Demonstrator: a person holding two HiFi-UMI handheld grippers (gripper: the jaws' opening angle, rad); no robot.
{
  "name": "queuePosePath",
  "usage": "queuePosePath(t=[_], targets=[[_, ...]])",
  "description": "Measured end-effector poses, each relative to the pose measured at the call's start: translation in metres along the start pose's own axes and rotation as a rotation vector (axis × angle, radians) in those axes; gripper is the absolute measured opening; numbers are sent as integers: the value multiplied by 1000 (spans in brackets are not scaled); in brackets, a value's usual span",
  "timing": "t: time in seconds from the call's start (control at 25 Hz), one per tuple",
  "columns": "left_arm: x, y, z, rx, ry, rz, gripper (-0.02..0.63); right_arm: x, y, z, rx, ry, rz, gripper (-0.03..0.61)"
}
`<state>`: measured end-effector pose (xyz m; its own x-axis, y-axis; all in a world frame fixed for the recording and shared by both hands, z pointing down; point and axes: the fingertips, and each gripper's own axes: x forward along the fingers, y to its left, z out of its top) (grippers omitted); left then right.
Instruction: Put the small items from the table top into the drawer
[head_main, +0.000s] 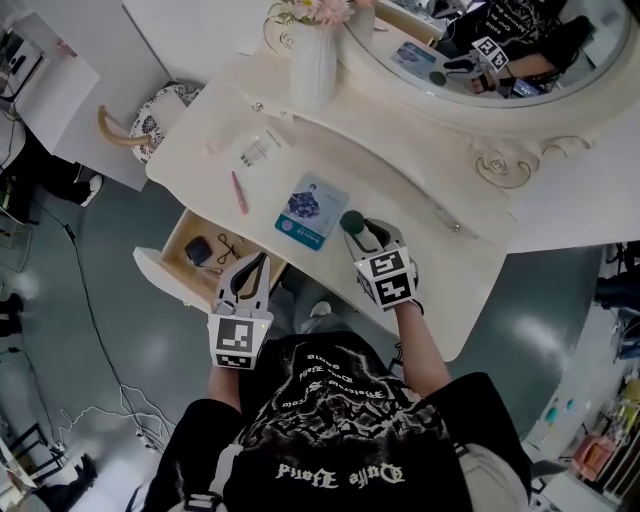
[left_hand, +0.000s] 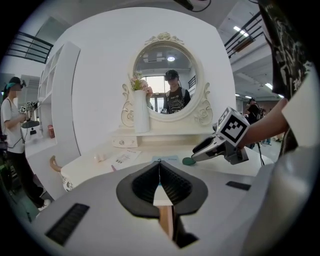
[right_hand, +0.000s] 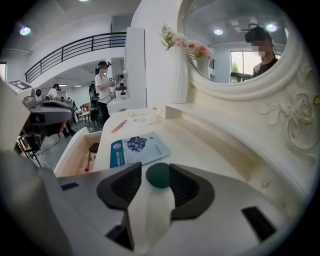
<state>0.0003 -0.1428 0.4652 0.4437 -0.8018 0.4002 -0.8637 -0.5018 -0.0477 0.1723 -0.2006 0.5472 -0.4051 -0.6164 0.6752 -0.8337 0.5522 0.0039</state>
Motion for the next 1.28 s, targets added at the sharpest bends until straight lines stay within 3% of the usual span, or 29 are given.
queuePosePath(t=[0.64,1.28], targets=[[-20,15,-16,-26,33,80,15,31,-11,-15,27,97,21,184],[-14,4,-17,-23,41,73,15,38,-14,-18,44,146,25,157]])
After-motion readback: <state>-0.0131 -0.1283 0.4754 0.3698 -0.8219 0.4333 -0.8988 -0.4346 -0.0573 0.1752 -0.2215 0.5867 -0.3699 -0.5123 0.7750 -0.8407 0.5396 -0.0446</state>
